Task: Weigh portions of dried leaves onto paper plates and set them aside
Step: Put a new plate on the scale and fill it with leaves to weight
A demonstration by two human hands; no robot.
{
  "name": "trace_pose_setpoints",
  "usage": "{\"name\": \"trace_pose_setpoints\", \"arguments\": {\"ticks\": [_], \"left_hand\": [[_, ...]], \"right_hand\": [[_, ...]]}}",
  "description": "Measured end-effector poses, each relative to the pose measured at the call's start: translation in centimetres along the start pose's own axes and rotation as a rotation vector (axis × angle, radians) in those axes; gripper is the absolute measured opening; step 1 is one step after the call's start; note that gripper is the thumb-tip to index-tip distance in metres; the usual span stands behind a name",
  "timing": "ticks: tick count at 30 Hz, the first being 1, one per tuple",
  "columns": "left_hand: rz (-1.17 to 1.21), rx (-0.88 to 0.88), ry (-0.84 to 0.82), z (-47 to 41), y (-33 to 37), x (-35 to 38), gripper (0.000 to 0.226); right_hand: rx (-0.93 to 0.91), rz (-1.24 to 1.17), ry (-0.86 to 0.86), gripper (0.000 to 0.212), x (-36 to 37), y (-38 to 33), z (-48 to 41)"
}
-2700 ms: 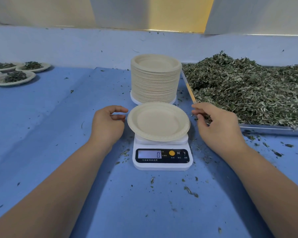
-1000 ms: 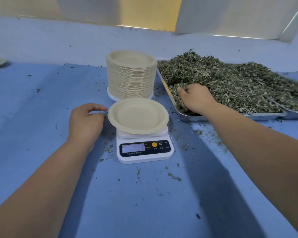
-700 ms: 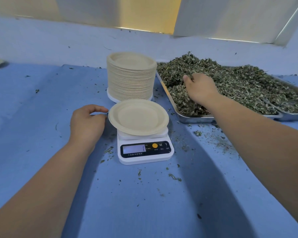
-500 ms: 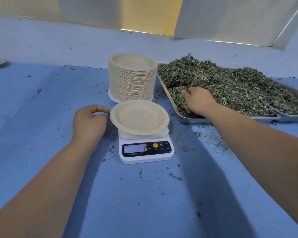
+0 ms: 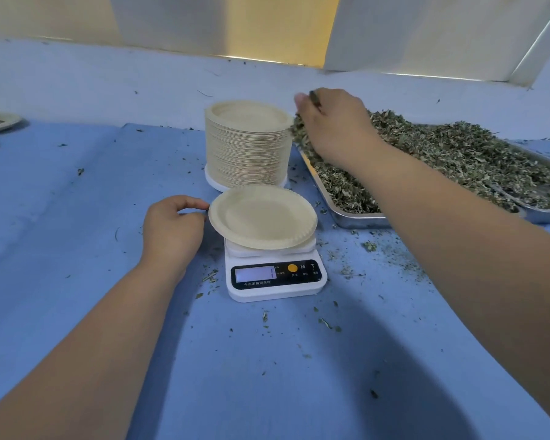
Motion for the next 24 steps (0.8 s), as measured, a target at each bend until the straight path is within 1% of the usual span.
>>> {"name": "trace_pose_setpoints", "arguments": {"ticks": [4, 8, 11, 14, 21, 24], "left_hand": [[0.004, -0.012, -0.005, 0.1, 0.0, 0.1, 0.036], [0.021, -0.026, 0.003, 0.0, 0.0, 0.1, 0.035], [0.031, -0.033, 0.0, 0.1, 0.1, 0.1, 0.033], [0.052, -0.04, -0.016, 0.3, 0.4, 0.1, 0.032], [0.027, -0.043, -0.032, 0.4, 0.6, 0.1, 0.034], [0.011, -0.044, -0.033, 0.6, 0.7, 0.2, 0.037]], "right_hand": [[-0.093, -0.049, -0.07, 0.045, 3.0, -3.7, 1.6], [-0.116, -0.042, -0.272, 0.046, 6.6, -4.4, 3.1], [-0.108, -0.055, -0.362, 0.05, 7.3, -4.5, 3.5], [-0.088, -0.101, -0.378, 0.053, 6.5, -4.9, 3.2], [-0.093, -0.235, -0.395, 0.054, 3.9, -5.5, 3.1], [-0.111, -0.179, -0.439, 0.052, 4.5, -5.2, 3.9]]}}
Point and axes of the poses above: each hand's wrist, its own z-axis away from the middle knuckle, its own x-axis out of the palm, y = z × x, the point moved 2 cm from there along -z, towards the middle knuckle, and after that the axes turned 13 degrees about -y, right-handed, at the moved point
